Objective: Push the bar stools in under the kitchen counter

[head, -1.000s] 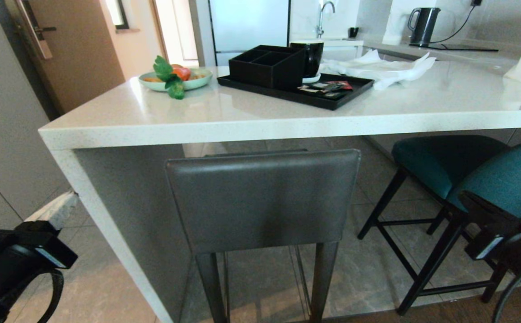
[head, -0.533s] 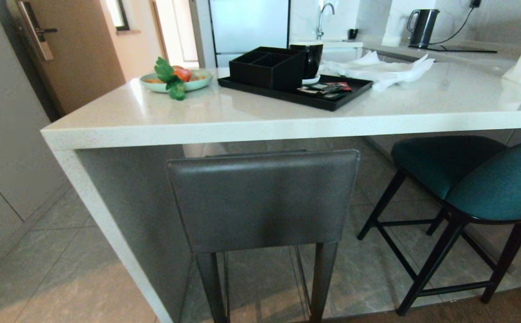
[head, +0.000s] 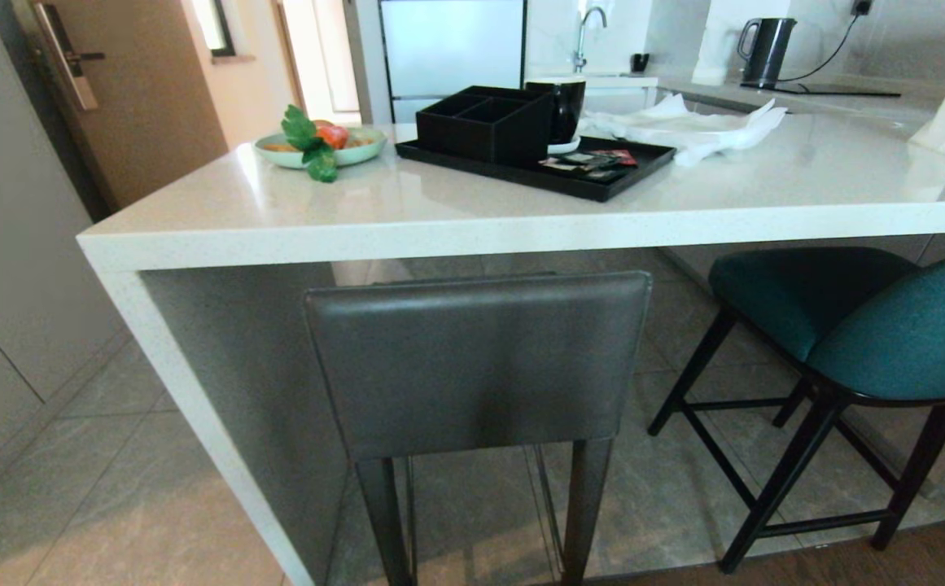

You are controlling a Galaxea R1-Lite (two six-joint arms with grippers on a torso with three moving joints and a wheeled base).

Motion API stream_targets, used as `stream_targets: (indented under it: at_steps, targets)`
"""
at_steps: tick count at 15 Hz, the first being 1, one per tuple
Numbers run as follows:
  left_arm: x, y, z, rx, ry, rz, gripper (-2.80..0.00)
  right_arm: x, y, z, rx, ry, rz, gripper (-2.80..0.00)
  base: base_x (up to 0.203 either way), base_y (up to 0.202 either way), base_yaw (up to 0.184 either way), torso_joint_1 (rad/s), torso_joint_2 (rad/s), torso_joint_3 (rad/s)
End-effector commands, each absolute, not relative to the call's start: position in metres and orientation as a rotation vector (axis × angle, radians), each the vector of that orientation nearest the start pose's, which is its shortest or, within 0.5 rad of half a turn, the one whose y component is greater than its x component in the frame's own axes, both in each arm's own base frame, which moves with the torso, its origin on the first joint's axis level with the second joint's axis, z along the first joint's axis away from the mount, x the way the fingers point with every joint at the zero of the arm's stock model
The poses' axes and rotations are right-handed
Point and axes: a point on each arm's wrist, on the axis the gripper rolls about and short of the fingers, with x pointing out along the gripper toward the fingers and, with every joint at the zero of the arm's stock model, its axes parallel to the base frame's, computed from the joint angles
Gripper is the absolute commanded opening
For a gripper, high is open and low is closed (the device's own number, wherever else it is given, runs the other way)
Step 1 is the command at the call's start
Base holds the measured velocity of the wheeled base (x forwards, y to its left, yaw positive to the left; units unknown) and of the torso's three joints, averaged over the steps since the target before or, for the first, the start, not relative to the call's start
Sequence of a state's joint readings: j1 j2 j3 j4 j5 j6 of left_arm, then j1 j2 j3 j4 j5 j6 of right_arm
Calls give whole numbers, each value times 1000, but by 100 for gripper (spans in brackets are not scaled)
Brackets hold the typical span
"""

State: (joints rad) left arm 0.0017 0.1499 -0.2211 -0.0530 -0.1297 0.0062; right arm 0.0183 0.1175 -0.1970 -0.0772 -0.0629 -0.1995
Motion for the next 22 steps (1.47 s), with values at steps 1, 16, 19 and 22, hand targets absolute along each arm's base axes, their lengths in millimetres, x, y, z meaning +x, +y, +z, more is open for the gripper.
stream_targets:
  at_steps: [1, 16, 19, 22]
  targets:
    - [-42, -3, 123, 16, -139, -122, -280, -40, -1, 121, -158, -171, -42, -280, 0, 0, 0, 0, 0, 0]
    - [-24, 0, 76, 50, 36, -25, -280, -23, 0, 75, -9, 8, 18, -280, 0, 0, 0, 0, 0, 0]
    - [-24, 0, 76, 37, 33, -22, -280, -23, 0, 75, -11, 8, 18, -280, 0, 0, 0, 0, 0, 0]
    - [-24, 0, 76, 25, 28, -23, -280, -23, 0, 75, -11, 8, 18, -280, 0, 0, 0, 0, 0, 0]
